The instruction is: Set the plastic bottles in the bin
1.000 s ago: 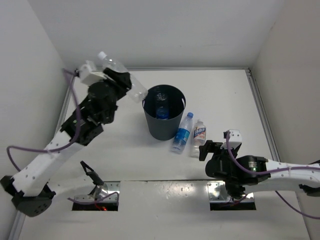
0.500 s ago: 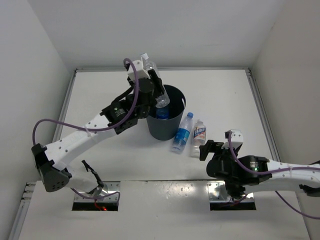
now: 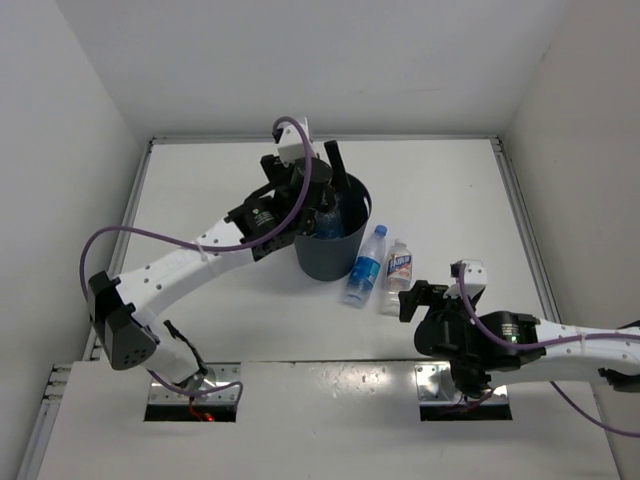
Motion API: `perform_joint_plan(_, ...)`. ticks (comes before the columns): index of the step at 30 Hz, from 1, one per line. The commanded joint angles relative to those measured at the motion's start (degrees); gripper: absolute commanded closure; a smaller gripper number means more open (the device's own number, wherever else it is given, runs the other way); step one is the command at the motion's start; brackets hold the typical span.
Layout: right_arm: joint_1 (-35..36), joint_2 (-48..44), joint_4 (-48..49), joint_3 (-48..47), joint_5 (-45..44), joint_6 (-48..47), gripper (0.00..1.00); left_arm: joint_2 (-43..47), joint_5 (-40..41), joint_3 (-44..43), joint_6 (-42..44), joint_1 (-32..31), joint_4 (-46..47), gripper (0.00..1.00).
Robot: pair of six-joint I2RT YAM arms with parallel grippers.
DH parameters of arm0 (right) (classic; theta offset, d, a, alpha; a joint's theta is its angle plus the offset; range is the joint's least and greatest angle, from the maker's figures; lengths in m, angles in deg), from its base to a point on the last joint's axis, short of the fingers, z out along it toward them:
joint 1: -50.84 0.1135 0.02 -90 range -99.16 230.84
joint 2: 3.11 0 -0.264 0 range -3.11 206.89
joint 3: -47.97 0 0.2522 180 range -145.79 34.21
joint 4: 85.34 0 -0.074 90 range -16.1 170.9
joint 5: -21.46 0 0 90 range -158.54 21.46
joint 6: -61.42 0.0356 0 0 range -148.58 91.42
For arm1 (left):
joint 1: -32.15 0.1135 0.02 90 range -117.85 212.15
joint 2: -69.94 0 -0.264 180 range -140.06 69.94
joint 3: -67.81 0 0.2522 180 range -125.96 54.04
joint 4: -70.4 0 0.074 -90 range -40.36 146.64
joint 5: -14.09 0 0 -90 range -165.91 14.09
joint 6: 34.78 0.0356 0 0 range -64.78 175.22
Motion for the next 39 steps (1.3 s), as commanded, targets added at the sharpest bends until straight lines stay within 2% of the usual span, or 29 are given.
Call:
perform_joint_plan(1,0.44,-0.3,0.03,0.26,-2.31,1.14,0.0,3.51,3.88,-1.98,-0.1,-0.46,-0.43,0.0)
perform_joint_plan(6,0.44,-0.3,0.03,0.26,-2.31,1.14,0.0,9.13,7.23,1.0,2.18,1.29,-2.27,0.0)
perform_joint_plan(8,0.44,-0.3,0.03,0.26,-2.31,1.14,0.0,13.86,7.23,5.3,5.43,2.7,-2.27,0.0)
perform_joint_plan(13,0.44,-0.82,-1.19,0.26,-2.84,2.81,0.0,26.35,7.23,20.83,11.84,5.16,-2.8,0.0)
perform_joint_plan(20,-2.11,-1.96,-3.12,-0.26,-2.84,4.92,0.0,49.08,5.3,40.17,9.67,5.87,-4.12,0.0)
perform_joint_plan(23,-3.86,-1.97,-4.7,-3.33,-1.7,4.92,0.0,56.13,2.15,46.88,10.36,5.87,-2.98,0.0)
perform_joint_plan(26,-3.87,-1.97,-2.44,-5.18,-0.2,4.92,0.0,59.32,-3.9,50.92,11.94,5.87,-6.03,0.0)
perform_joint_plan(34,-4.39,6.11,0.91,-6.5,5.87,-2.98,0.0,61.88,-5.07,51.99,10.45,5.87,-7.37,0.0)
perform_joint_plan(38,-9.74,11.82,3.9,-7.21,7.62,-8.78,0.0,59.86,-5.78,51.47,9.05,5.87,-7.9,0.0)
perform_joint_plan(39,-13.94,11.83,6.16,-7.21,8.58,-11.57,0.0,59.07,-5.17,51.46,8.35,5.87,-8.6,0.0)
